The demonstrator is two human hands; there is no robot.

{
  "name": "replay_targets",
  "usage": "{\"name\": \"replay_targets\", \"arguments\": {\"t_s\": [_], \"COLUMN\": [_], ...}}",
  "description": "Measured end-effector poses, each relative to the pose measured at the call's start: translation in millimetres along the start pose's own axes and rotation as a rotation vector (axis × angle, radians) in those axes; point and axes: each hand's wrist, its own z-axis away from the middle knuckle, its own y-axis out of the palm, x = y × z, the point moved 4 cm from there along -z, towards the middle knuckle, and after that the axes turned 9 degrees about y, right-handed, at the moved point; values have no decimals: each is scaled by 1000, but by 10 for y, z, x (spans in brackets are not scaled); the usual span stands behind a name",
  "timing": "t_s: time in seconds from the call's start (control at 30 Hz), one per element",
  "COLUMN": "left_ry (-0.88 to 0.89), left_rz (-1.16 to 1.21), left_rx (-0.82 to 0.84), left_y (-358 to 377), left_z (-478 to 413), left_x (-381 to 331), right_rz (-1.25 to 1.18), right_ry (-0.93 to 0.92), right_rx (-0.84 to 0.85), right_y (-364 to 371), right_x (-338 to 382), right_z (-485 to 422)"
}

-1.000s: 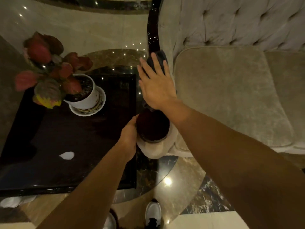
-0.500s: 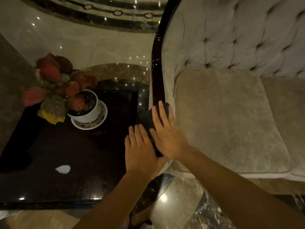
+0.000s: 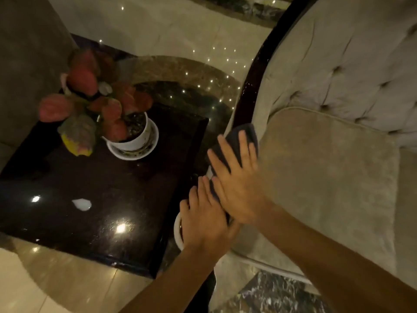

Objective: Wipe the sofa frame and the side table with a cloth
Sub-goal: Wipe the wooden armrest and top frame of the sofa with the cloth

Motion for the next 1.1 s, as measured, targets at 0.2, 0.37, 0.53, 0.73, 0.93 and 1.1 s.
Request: {"name": "replay_targets", "arguments": {"t_s": [0.2, 0.37, 0.53, 0.73, 0.93, 1.1], "left_ry": [-90, -143, -141, -224, -288, -308], "left_rz": [128, 178, 235, 58, -58, -206], "left_rx": [-152, -226, -164, -215, -119, -143], "left_y": [-280, -665, -713, -853, -983, -915], "left_z": [-655, -1638, -1812, -2534, -3328, -3371], "left_x": [-235, -435, -465, -642, -787, -765], "right_rz": [-43, -212, -134, 138, 13, 279], "right_ry": [-107, 200, -478, -29, -419, -145], "right_rx": [22, 77, 48, -215, -39, -273], "right_y": [-293, -295, -330, -657, -436, -1000], "right_x": [-890, -1240, -1282, -2413, -2050, -2994], "right_z": [-1406, -2133, -1627, -3270, -2815, -3718]}}
